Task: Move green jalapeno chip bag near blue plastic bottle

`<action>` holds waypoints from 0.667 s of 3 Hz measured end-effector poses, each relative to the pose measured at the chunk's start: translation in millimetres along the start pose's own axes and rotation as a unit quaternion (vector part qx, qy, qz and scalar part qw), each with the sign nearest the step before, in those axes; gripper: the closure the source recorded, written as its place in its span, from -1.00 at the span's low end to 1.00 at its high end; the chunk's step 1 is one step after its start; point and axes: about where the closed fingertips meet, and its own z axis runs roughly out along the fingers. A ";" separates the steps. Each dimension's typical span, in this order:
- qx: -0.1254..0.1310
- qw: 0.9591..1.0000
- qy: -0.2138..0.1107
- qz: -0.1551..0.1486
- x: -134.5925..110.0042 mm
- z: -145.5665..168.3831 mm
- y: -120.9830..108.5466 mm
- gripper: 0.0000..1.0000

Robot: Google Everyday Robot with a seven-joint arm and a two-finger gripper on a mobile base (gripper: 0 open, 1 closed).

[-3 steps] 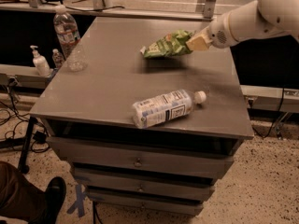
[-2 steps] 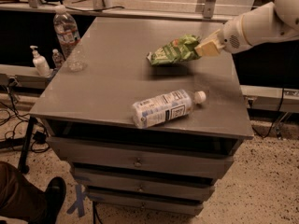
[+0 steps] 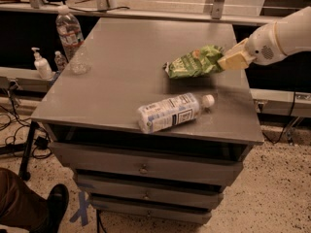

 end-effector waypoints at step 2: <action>-0.044 0.999 0.001 -0.014 19.1 -14.8 18.7 0.65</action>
Offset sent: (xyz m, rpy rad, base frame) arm -0.0421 -0.0183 -0.0080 0.0208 0.0579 0.1218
